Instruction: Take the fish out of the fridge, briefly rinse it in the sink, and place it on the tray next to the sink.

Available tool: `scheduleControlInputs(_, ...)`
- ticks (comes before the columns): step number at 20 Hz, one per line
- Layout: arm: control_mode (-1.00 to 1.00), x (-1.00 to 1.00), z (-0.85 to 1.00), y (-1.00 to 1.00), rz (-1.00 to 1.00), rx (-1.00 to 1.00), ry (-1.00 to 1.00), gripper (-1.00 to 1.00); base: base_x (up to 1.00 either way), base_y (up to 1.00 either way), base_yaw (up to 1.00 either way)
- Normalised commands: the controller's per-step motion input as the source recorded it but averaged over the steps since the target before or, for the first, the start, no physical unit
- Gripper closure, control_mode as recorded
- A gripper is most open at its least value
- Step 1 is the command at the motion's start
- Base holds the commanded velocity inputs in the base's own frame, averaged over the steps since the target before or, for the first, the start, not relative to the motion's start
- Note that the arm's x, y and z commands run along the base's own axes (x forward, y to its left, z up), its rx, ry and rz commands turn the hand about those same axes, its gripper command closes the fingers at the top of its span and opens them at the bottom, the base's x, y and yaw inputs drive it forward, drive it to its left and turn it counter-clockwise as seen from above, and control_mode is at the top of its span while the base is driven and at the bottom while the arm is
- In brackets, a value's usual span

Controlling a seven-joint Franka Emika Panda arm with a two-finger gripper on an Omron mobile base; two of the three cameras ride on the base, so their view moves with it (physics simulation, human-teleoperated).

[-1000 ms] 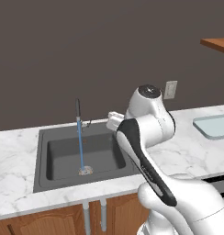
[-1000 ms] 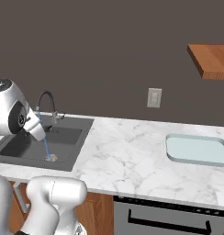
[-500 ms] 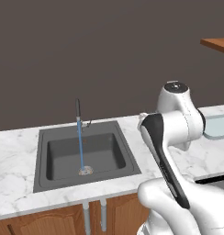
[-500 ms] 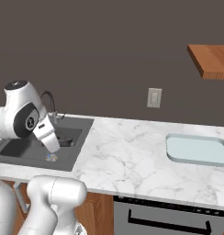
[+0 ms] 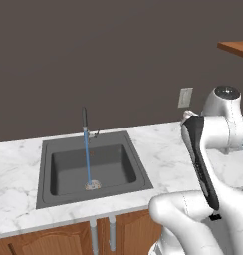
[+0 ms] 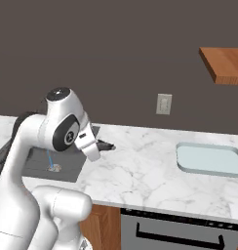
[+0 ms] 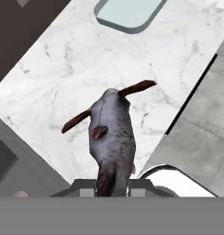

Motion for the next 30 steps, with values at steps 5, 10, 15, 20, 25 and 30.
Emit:
scheduleControlInputs(5, -1.00, 1.00, 0.41, -1.00, -0.26, 0.00, 0.04, 1.00, 0.00, 0.00, 0.00)
scheduleControlInputs(10, -1.00, 0.90, 0.16, -1.00, -0.27, -0.02, 0.01, 1.00, 0.00, 0.00, 0.00)
scheduleControlInputs(15, -1.00, 0.67, -0.10, -1.00, -0.15, -0.01, 0.00, 1.00, 0.00, 0.00, 0.00)
scheduleControlInputs(20, -1.00, 0.49, -0.33, -1.00, 0.00, 0.02, 0.00, 1.00, 0.00, 0.00, 0.00)
scheduleControlInputs(25, -1.00, 0.20, -0.64, -1.00, 0.11, 0.06, -0.06, 1.00, 0.00, 0.00, 0.00)
scheduleControlInputs(30, -1.00, 0.05, -0.22, -0.29, 0.05, 0.03, 0.04, 1.00, 0.00, 0.00, 0.00)
